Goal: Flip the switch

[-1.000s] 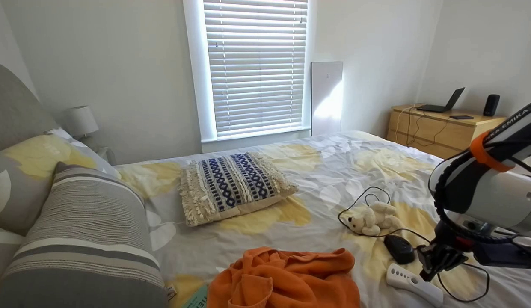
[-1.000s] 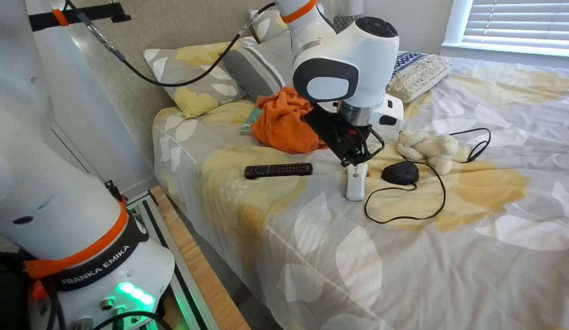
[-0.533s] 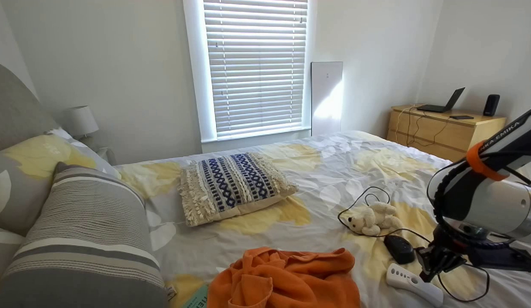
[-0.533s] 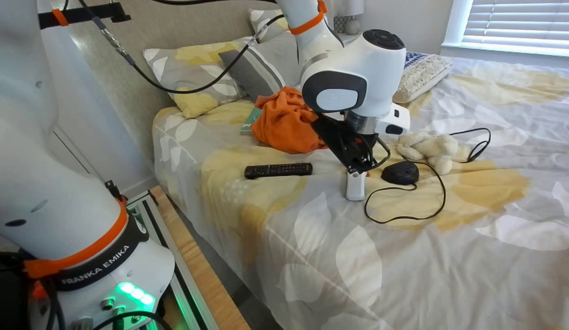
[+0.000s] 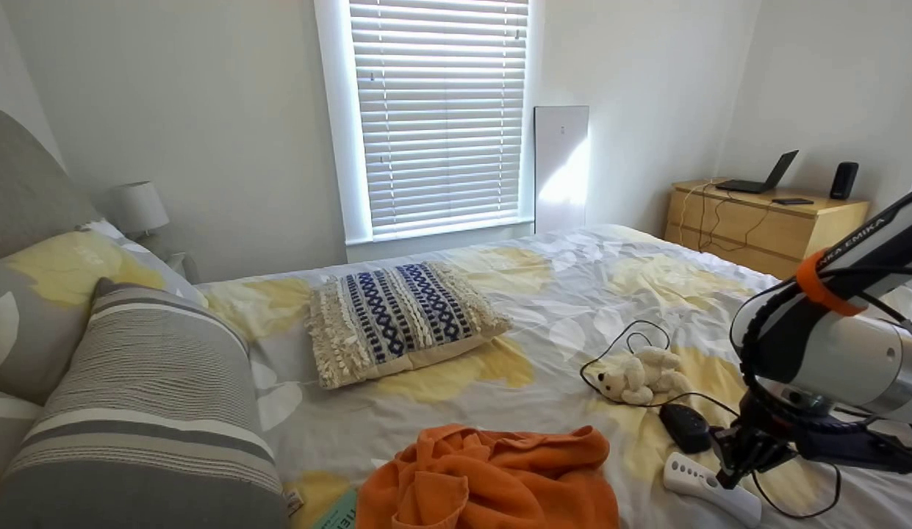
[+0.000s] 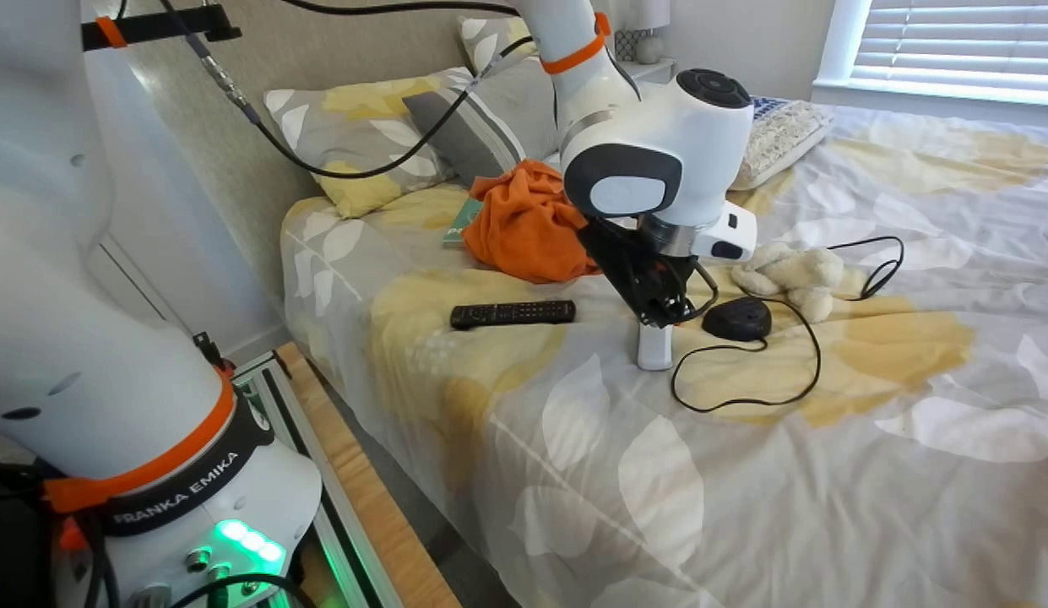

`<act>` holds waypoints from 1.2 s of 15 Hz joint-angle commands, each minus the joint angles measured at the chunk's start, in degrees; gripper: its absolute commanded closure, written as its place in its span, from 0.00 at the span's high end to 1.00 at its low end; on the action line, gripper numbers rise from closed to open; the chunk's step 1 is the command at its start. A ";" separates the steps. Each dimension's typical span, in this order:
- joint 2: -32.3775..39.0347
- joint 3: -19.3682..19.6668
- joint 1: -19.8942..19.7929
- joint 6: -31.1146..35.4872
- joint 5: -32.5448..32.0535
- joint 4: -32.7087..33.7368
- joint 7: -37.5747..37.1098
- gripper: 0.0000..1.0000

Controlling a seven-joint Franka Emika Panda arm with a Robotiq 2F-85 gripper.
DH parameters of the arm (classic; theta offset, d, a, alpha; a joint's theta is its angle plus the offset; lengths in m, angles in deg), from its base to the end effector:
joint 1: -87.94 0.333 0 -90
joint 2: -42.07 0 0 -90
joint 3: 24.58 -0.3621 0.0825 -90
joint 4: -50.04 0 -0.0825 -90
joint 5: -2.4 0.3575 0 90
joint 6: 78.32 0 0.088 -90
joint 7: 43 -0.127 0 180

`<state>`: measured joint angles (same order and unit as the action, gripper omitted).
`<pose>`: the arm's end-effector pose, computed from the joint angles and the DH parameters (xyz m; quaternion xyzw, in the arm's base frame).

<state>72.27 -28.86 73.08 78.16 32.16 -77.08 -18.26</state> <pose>0.5379 -0.1153 0.1768 -0.9855 0.1203 -0.0263 0.1166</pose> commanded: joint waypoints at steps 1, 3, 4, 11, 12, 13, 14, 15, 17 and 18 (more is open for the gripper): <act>2.19 -2.05 -2.21 1.05 -1.15 1.59 -1.72 0.00; 2.75 -2.25 -2.46 1.15 -1.32 2.09 -1.89 0.00; 3.03 -2.42 -2.73 1.06 -1.28 2.41 -1.87 0.00; 4.42 -3.70 -3.95 -0.01 -1.02 4.00 -2.96 0.00; 4.50 -3.63 -3.88 -0.15 -1.13 4.00 -3.39 0.00; 4.62 -3.70 -3.91 -0.20 -1.12 4.04 -3.63 0.00; 4.65 -3.68 -3.90 -0.44 -1.14 4.07 -4.08 0.00; 4.68 -3.53 -3.77 -0.54 -1.27 4.09 -4.58 0.00; 4.97 -3.34 -3.67 -0.53 -1.40 4.21 -5.31 0.00; 5.34 -3.10 -3.57 -0.39 -1.58 4.34 -5.65 0.00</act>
<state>75.66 -31.64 70.26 78.16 32.16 -74.08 -21.62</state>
